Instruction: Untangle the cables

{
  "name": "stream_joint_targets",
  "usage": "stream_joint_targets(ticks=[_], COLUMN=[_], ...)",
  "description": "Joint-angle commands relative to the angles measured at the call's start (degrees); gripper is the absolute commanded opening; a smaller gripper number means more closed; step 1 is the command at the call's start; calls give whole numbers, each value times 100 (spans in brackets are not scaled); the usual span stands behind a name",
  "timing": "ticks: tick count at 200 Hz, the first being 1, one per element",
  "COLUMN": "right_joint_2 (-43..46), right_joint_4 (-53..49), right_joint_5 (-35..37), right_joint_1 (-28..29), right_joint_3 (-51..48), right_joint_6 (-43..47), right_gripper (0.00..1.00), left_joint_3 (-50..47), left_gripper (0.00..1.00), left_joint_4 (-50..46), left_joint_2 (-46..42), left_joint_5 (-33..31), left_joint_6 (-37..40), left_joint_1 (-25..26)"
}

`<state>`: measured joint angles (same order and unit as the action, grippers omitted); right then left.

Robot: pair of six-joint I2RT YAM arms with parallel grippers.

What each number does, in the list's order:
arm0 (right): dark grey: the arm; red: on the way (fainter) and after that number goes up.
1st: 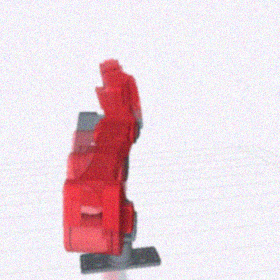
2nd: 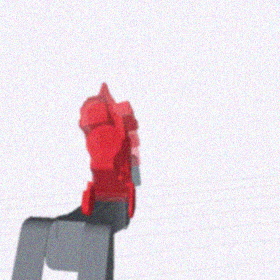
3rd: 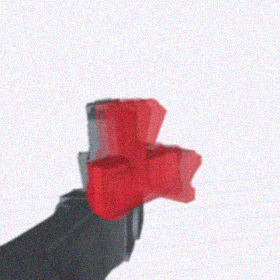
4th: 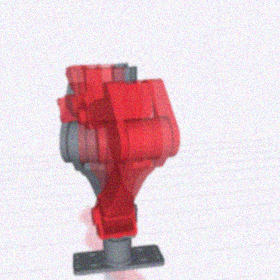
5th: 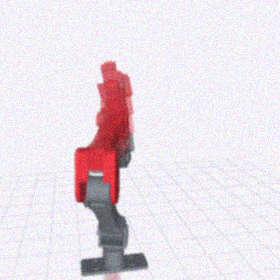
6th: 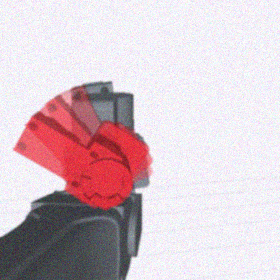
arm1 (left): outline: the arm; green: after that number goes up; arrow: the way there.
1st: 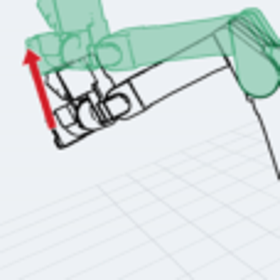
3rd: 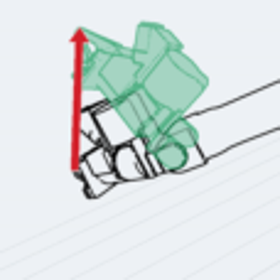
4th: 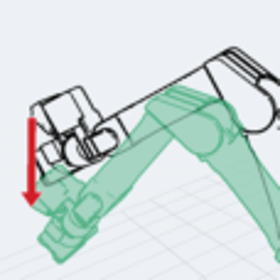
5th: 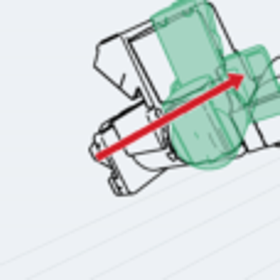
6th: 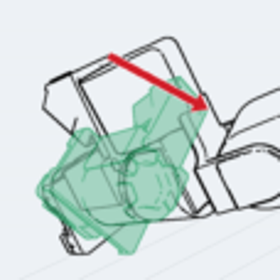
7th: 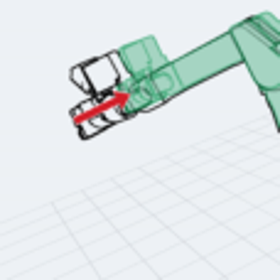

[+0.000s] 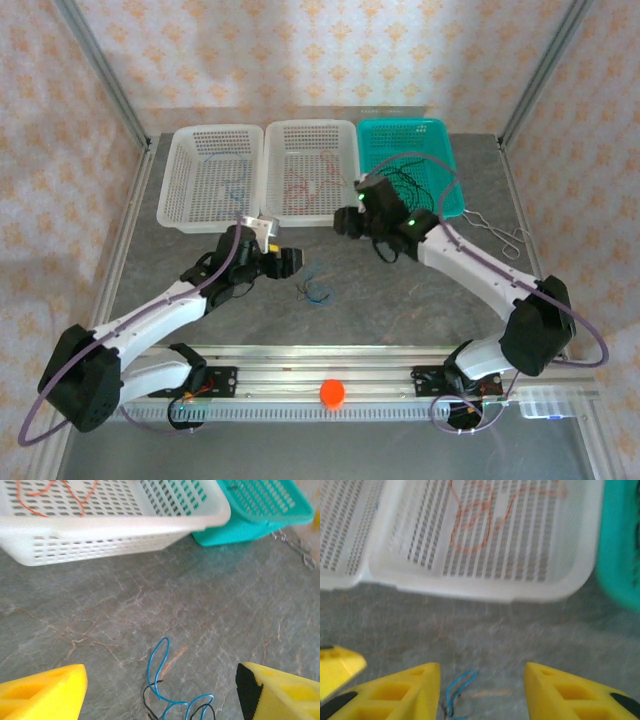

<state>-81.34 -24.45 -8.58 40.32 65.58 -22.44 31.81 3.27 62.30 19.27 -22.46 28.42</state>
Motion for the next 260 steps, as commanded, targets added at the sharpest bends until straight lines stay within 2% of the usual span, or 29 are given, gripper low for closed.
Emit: stream_joint_targets(ticks=[1, 47, 98, 152, 207, 236, 260], right_joint_2=[-29, -1074, -2334, -2952, -3448, -3632, -3503], right_joint_4=[143, -130, -816, -1039, -1124, -1176, -996], right_joint_5=[979, 1622, 1886, 2097, 1882, 1725, 1668], right_joint_1=[561, 1316, 1527, 1583, 1580, 1579, 1581], right_joint_3=[-169, 297, 1214, 1598, 1861, 1985, 1878], right_joint_6=[-1166, -1875, -2182, -2054, -1897, -1835, -1843], right_gripper=[51, 48, 48, 50, 45, 38, 24], left_joint_3=[-275, -1062, -1829, -1995, -1982, -1973, -1922], left_gripper=[79, 77, 77, 77, 77, 77, 77], left_joint_4=[501, 1265, 1935, 1967, 1967, 1846, 1706], left_joint_2=[-318, -975, -1458, -1730, -1686, -1652, -1590], left_joint_5=[-58, -70, 376, 595, 646, 597, 626], left_joint_6=[-557, -1791, -2729, -2887, -2869, -2838, -2708], left_joint_1=[-254, -847, -1691, -2076, -2158, -2160, -2160])
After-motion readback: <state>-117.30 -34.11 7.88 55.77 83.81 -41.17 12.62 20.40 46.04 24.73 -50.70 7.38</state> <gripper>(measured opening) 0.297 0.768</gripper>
